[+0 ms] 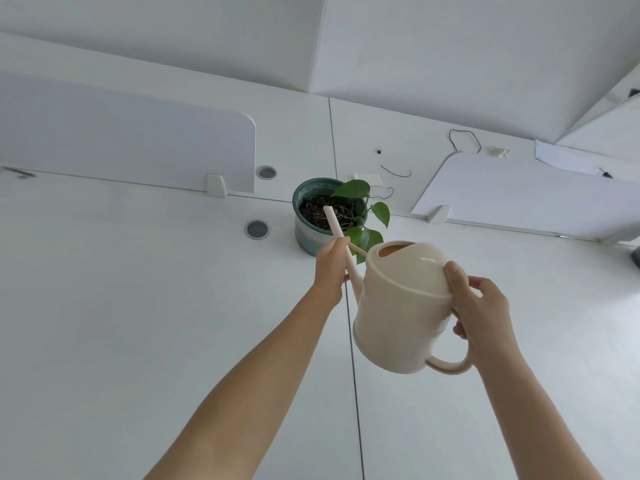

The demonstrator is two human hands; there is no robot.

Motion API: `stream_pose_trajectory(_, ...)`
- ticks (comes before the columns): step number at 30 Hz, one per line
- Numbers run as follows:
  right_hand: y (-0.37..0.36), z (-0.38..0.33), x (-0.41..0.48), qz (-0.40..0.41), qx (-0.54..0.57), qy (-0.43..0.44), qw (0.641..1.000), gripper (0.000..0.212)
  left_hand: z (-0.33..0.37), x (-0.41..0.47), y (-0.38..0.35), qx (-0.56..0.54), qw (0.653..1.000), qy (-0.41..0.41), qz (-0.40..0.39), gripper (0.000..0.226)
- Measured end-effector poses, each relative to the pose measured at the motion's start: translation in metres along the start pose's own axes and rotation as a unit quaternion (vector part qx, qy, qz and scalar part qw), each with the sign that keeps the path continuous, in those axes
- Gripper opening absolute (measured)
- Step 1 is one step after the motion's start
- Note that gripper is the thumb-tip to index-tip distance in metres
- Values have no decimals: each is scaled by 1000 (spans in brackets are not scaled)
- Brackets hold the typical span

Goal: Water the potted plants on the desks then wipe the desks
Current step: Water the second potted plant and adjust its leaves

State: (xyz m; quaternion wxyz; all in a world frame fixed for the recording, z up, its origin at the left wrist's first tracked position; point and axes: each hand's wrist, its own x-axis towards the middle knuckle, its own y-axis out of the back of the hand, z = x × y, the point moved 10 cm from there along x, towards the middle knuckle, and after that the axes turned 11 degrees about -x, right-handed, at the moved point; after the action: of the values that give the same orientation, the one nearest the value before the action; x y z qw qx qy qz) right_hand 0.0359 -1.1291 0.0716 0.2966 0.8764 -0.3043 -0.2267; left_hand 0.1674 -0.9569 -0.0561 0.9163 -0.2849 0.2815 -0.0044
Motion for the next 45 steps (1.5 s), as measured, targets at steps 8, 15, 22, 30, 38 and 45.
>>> stream_pose_trajectory(8,-5,-7,1,-4,-5,7,1000,51,9,4,2,-5,1000,-5,11,20)
stream_pose_trajectory(15,15,24,-3,13,2,-15,1000,49,-19,-5,-12,10,1000,5,-9,16)
stream_pose_trajectory(22,29,68,-14,38,47,-42,997,44,-37,-18,-34,56,997,13,-56,15)
stream_pose_trajectory(30,15,120,-27,38,100,-64,992,41,-51,-37,-26,96,994,3,-61,14)
stream_pose_trajectory(38,-6,151,-30,21,127,-63,990,37,-51,-59,-3,92,994,-37,-43,11)
stream_pose_trajectory(45,-22,149,-31,-34,135,-33,990,30,-46,-72,31,34,996,-82,-14,25)
